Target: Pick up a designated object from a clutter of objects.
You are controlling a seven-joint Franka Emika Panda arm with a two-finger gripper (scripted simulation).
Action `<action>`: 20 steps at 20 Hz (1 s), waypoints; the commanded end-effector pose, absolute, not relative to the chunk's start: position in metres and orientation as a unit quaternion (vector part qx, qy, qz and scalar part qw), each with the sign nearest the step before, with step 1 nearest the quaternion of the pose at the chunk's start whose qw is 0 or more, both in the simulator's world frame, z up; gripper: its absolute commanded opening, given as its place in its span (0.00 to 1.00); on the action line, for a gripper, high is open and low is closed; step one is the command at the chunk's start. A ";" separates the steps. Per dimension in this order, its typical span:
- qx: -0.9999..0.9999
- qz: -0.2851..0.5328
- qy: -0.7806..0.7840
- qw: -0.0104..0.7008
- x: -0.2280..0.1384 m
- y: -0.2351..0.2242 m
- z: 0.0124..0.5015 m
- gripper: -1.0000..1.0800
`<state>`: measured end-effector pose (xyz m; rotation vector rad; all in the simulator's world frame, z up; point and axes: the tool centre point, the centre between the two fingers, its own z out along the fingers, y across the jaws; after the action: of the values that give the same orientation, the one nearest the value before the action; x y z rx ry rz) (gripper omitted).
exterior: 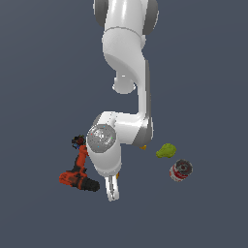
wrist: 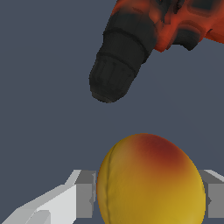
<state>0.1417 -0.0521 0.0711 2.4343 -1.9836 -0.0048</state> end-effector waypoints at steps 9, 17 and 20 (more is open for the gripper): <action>0.775 -0.001 -0.631 -0.001 0.094 -0.023 0.139 0.00; 0.775 -0.001 -0.631 -0.001 0.054 0.002 0.197 0.00; 0.775 -0.001 -0.631 -0.001 0.038 0.011 0.220 0.00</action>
<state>0.0463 0.0067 0.2079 2.4367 -1.9841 -0.0052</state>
